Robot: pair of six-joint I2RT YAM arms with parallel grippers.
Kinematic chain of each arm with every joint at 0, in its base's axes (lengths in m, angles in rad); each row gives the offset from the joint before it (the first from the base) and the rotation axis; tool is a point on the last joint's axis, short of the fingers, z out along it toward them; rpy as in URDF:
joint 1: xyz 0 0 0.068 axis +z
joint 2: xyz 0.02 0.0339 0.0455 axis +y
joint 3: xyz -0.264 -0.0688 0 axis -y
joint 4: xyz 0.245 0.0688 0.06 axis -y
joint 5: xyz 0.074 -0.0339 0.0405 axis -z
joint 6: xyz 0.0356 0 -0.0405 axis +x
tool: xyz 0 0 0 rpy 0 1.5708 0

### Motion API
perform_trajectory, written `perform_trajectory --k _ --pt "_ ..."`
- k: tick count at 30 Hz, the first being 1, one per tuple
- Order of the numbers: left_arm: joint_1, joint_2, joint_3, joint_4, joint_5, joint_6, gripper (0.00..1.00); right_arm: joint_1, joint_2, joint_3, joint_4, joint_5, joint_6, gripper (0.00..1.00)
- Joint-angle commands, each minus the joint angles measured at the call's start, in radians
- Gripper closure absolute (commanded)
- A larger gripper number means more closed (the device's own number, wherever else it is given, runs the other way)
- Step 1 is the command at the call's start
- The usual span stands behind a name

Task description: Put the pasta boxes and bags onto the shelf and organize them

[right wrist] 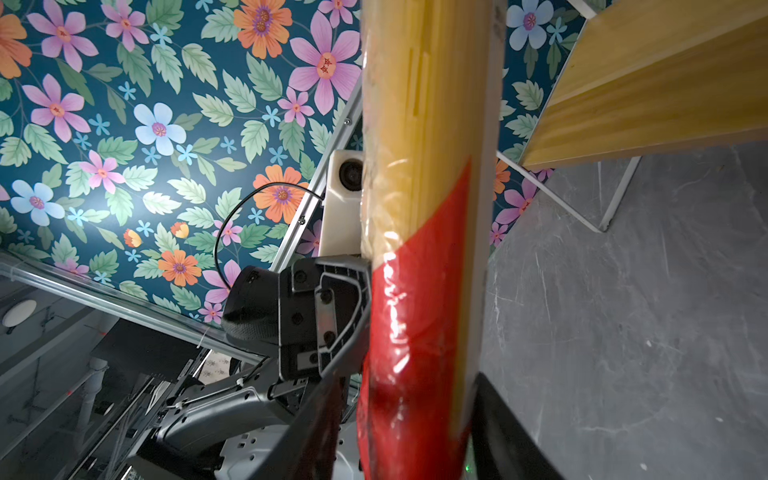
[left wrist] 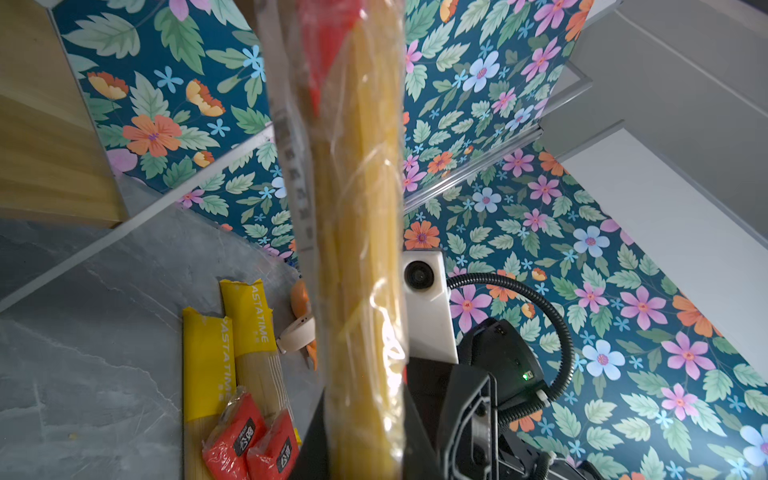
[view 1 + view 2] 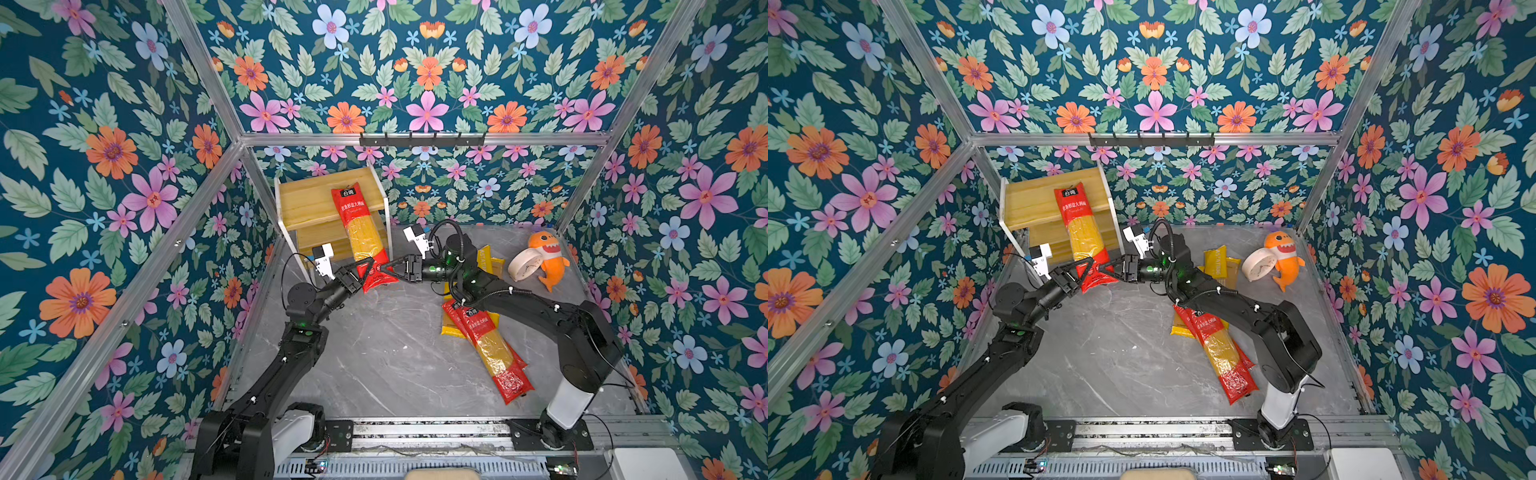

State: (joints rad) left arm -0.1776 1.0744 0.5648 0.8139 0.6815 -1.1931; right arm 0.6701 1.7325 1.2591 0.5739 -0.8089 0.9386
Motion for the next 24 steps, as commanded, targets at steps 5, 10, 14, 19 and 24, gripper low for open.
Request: perform_trajectory --k 5,10,14,19,24 --pt "0.183 0.013 0.138 -0.089 0.13 0.011 0.95 -0.024 -0.066 -0.102 0.092 0.041 0.0 0.45" --pt "0.318 0.072 0.29 -0.252 0.29 0.011 0.93 -0.023 -0.066 -0.152 0.115 0.057 0.026 0.45" --pt "0.381 0.141 0.426 -0.396 0.348 0.009 0.92 -0.023 -0.066 -0.17 0.139 0.069 0.043 0.46" --pt "0.432 0.227 0.53 -0.38 0.396 -0.088 0.87 -0.022 -0.056 -0.194 0.202 0.073 0.09 0.47" --pt "0.495 0.266 0.533 -0.277 0.392 -0.209 0.75 -0.023 -0.051 -0.212 0.233 0.077 0.106 0.47"
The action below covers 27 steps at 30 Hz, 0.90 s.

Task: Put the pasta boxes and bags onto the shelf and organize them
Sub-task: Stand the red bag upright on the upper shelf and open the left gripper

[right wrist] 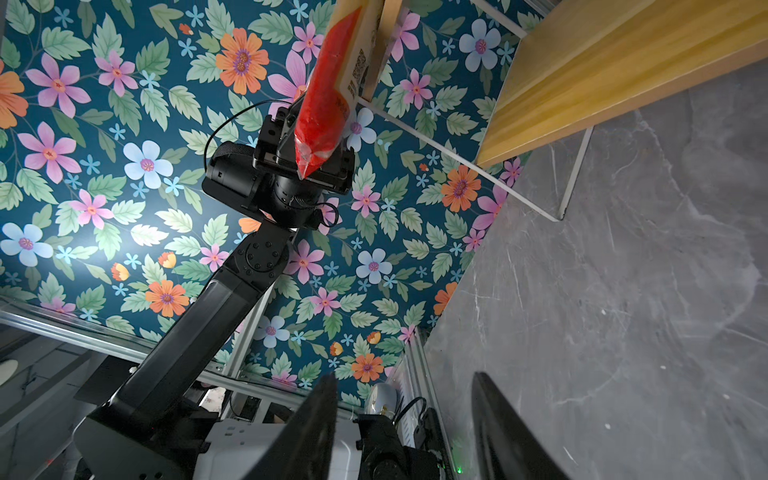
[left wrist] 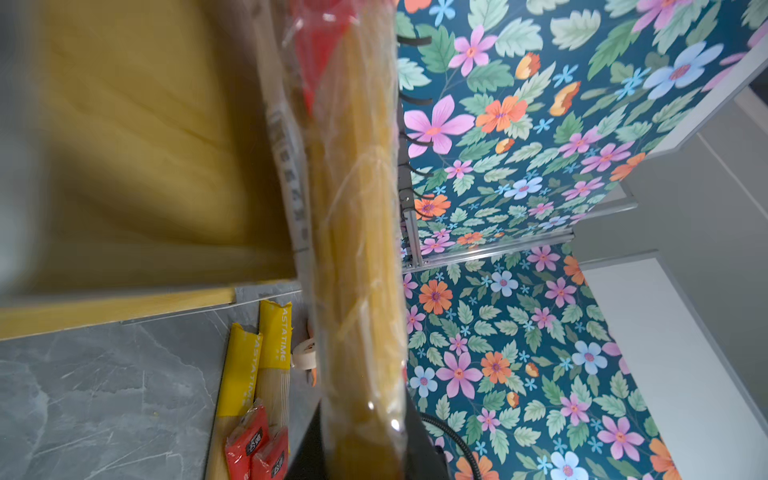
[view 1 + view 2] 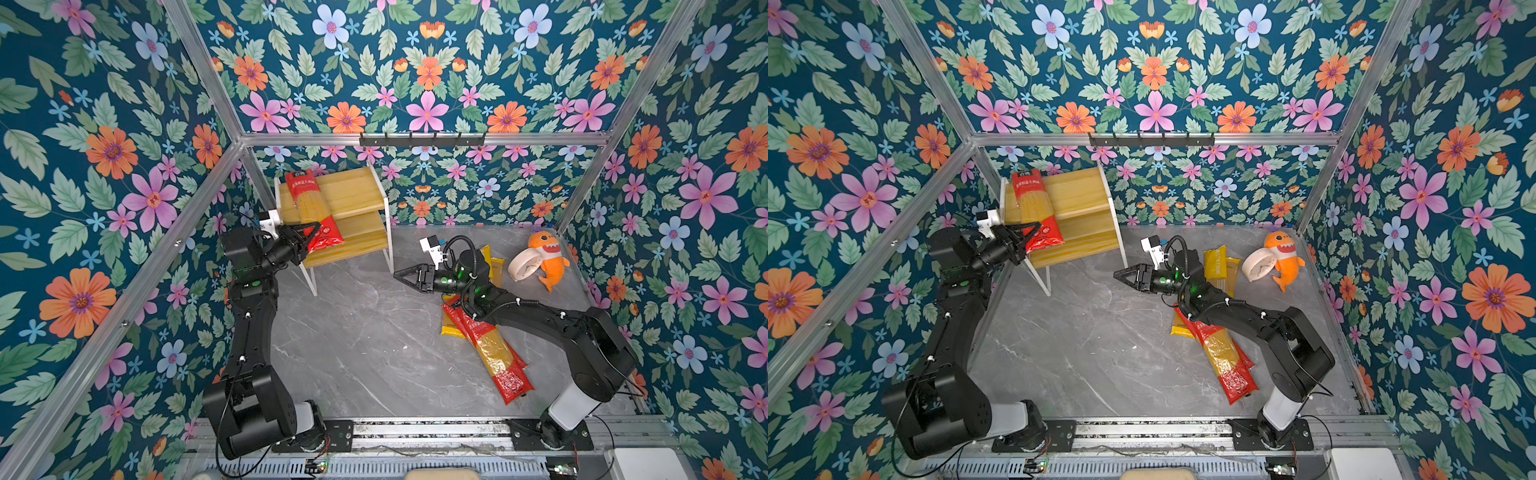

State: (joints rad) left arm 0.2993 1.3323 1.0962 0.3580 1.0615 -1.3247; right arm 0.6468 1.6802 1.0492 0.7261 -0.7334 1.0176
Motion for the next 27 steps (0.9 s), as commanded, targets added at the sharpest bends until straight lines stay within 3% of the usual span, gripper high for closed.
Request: perform_trajectory --k 1,5,14,20,27 --pt "0.023 0.014 -0.005 0.219 0.009 -0.111 0.71 0.001 0.0 -0.002 0.08 0.0 0.027 0.47" --pt "0.032 0.021 -0.025 0.306 -0.012 -0.178 0.5 0.001 -0.001 -0.003 0.068 -0.006 0.017 0.47" --pt "0.032 -0.156 -0.197 0.234 -0.11 -0.081 0.24 0.002 0.007 -0.007 0.041 0.003 0.004 0.48" --pt "-0.007 -0.332 -0.351 0.216 -0.272 -0.02 0.17 0.01 0.019 0.012 0.026 -0.001 -0.001 0.48" --pt "-0.265 -0.427 -0.438 0.154 -0.659 0.146 0.22 0.023 0.036 0.045 0.007 -0.003 -0.004 0.48"
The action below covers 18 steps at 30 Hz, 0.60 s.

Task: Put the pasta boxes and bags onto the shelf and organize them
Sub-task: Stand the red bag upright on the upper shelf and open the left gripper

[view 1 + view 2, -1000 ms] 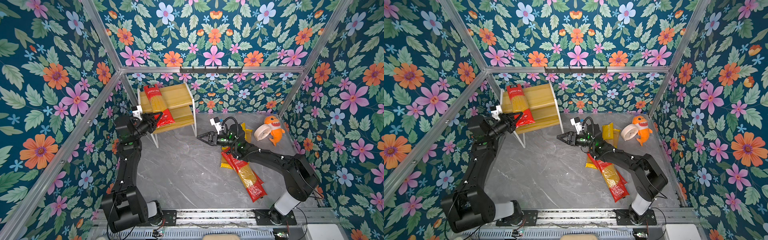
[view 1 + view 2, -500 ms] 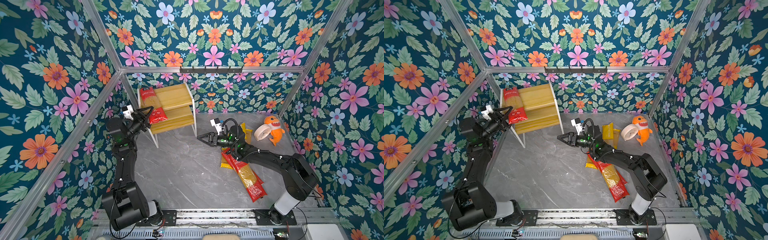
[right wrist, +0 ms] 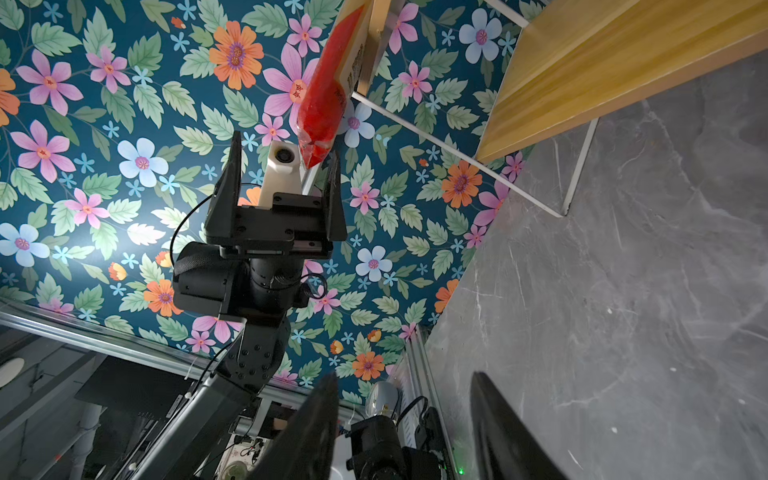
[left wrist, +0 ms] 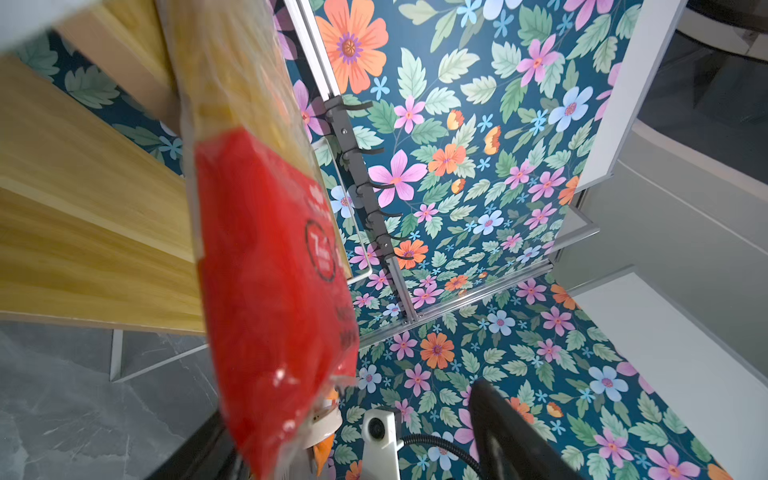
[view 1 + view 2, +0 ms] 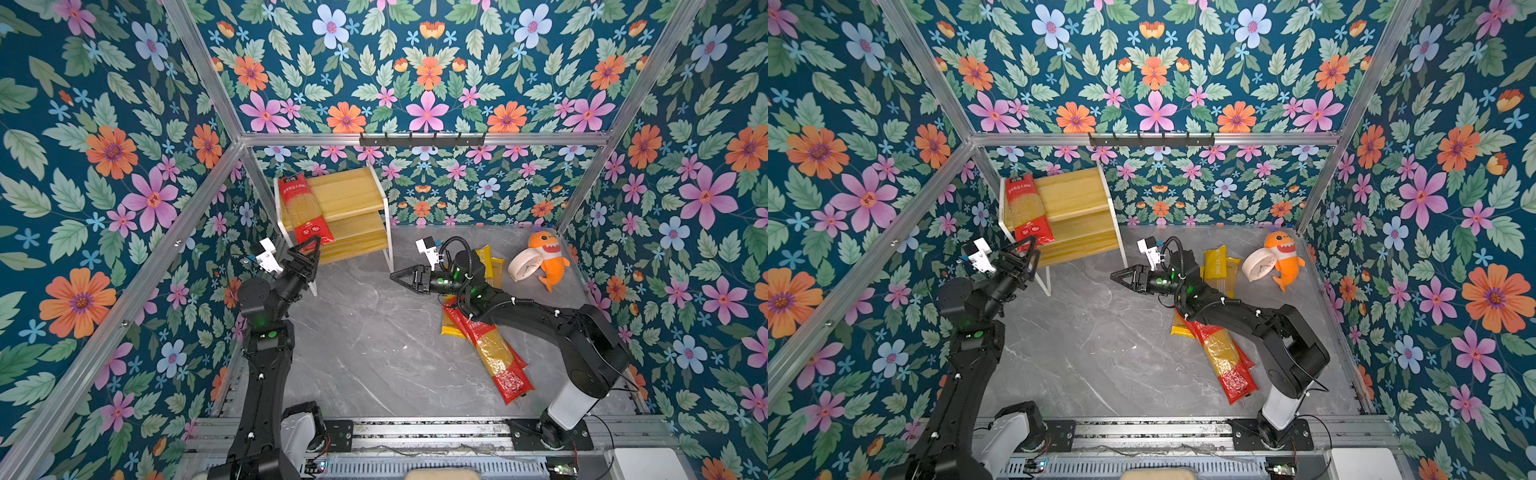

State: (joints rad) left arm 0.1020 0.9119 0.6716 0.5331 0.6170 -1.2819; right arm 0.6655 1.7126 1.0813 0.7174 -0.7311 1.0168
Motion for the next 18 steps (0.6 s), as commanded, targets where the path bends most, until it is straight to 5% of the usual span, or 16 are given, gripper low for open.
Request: perform_trajectory --k 1,9,18 --pt "-0.087 0.0 -0.018 -0.002 -0.243 0.111 0.24 0.006 0.003 0.015 0.012 -0.004 -0.004 0.48" --pt "-0.127 0.082 -0.034 0.169 -0.381 0.05 0.36 0.02 -0.02 0.016 -0.041 0.01 -0.048 0.48" --pt "-0.102 0.116 -0.006 0.183 -0.371 0.039 0.67 0.024 -0.031 0.008 -0.063 0.013 -0.073 0.48"
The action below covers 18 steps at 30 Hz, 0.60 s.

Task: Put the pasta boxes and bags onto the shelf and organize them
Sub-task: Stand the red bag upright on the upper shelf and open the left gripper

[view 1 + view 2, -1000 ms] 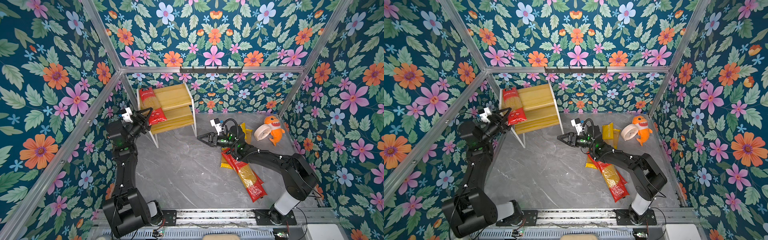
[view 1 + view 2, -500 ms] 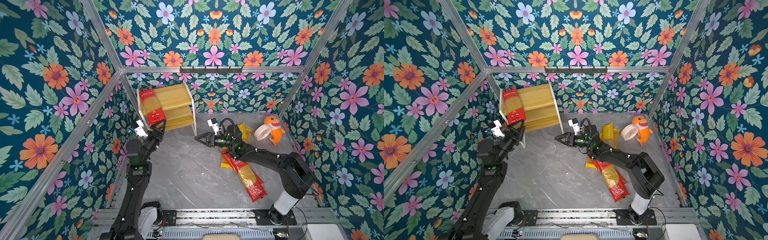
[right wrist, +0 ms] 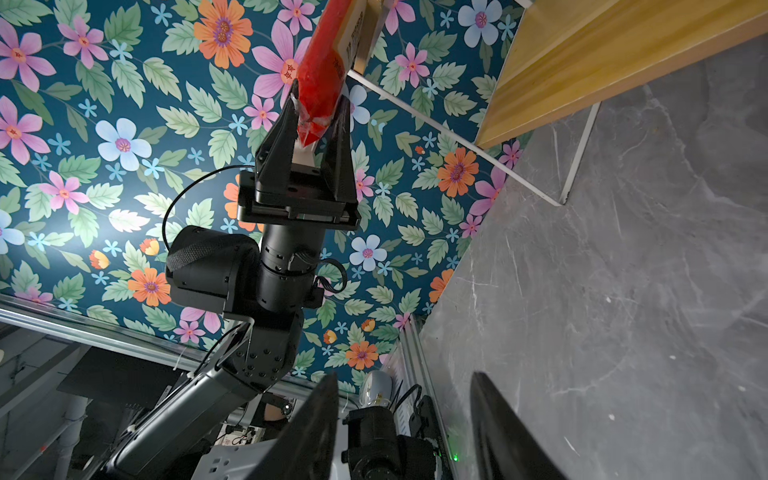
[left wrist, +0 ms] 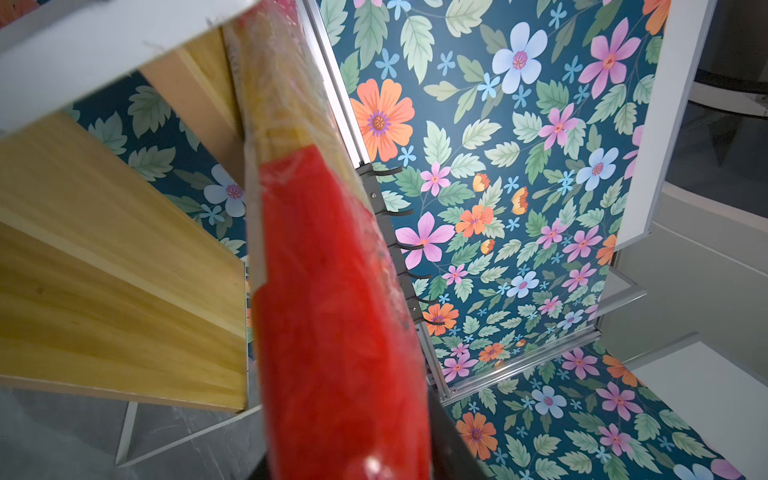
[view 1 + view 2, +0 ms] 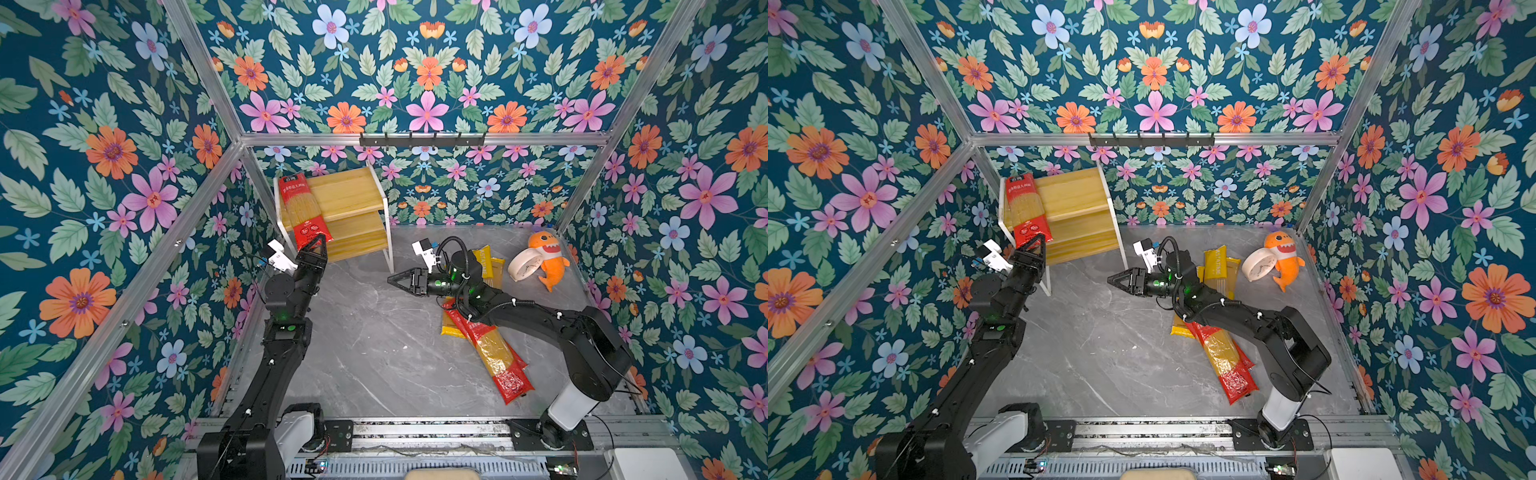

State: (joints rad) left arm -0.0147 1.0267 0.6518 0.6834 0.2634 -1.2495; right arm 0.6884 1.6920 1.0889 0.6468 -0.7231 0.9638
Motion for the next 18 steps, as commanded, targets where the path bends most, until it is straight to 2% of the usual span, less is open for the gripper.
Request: perform_trajectory --k 1,7,13,18 --pt "0.025 0.001 0.017 0.033 -0.01 0.002 0.69 0.003 -0.008 0.001 0.007 0.003 -0.019 0.48" --pt "0.121 0.049 0.063 0.065 0.106 -0.042 0.79 0.006 0.0 0.005 0.013 -0.001 -0.02 0.49" --pt "0.135 0.059 0.068 0.063 0.1 -0.016 0.89 0.006 -0.002 -0.01 0.026 0.004 -0.018 0.49" --pt "0.136 0.05 0.04 0.1 0.074 -0.013 0.91 0.005 -0.004 -0.02 0.028 0.004 -0.02 0.49"
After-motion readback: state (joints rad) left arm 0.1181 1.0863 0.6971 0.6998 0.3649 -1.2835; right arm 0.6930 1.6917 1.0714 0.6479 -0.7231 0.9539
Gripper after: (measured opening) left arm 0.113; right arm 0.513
